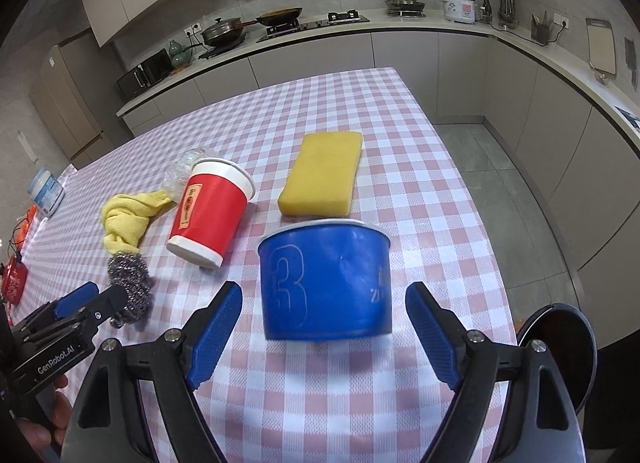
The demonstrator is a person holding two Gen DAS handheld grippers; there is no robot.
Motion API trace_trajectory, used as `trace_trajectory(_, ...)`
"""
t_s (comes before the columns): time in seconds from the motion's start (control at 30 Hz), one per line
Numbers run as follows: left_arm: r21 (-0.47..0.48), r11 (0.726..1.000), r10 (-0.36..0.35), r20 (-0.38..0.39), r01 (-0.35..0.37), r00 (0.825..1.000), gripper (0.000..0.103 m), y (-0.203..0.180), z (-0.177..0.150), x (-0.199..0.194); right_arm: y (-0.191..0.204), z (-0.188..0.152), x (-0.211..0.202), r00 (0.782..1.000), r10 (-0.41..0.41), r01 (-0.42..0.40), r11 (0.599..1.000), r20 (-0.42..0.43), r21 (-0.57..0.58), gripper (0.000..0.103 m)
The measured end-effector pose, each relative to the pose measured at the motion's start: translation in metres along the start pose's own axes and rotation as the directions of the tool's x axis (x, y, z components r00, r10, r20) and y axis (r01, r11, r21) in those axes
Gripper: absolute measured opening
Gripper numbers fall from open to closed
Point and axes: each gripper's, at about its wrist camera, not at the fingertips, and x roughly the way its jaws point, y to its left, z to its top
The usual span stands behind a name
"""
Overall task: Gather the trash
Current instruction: 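Grasp the steel wool with the left tool while the right tool grasps the blue paper bucket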
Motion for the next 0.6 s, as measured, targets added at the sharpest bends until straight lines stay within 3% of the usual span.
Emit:
trace_trajectory(0.53, -0.007, 1.000, -0.028, -0.047, 0.028, 0.999, 0.065, 0.006, 0.002, 0.033, 0.000, 0.000, 0.034, 0.999, 0.013, -0.012, 1.000, -0.050, 0.015, 0.085)
trace_trajectory(0.6, -0.014, 0.999, -0.036, -0.047, 0.035, 0.998, 0.059, 0.008, 0.001, 0.034, 0.000, -0.001, 0.034, 0.999, 0.014, -0.013, 1.000, -0.042, 0.017, 0.082)
